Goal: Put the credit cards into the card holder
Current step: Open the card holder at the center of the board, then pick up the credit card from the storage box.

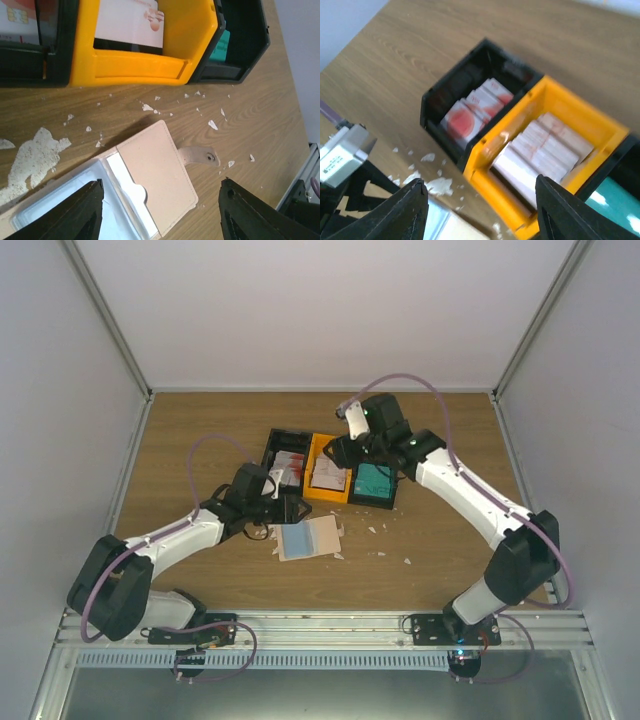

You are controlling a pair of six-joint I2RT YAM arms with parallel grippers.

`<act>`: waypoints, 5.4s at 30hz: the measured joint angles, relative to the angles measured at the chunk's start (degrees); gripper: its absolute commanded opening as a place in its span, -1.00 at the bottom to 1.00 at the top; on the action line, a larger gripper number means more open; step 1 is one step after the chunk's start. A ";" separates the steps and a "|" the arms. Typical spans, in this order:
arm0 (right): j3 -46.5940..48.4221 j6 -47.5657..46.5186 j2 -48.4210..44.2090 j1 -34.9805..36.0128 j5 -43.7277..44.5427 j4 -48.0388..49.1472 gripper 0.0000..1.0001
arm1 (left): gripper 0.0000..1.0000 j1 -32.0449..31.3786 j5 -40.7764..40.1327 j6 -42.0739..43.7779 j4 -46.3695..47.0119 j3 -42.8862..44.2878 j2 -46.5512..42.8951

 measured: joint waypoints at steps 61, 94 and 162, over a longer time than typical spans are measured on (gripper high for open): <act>28.46 -25.53 40.26 -0.31 2.40 -19.91 -0.30 | -0.24 4.11 -7.08 -13.05 13.20 5.01 20.48; 18.40 -23.91 30.36 2.43 1.31 -18.58 -0.56 | -0.25 4.11 -6.16 -13.03 12.68 6.01 21.40; 9.92 -5.51 13.11 0.90 -1.22 -7.58 -0.99 | 0.16 4.17 -4.15 -11.96 18.16 0.59 9.64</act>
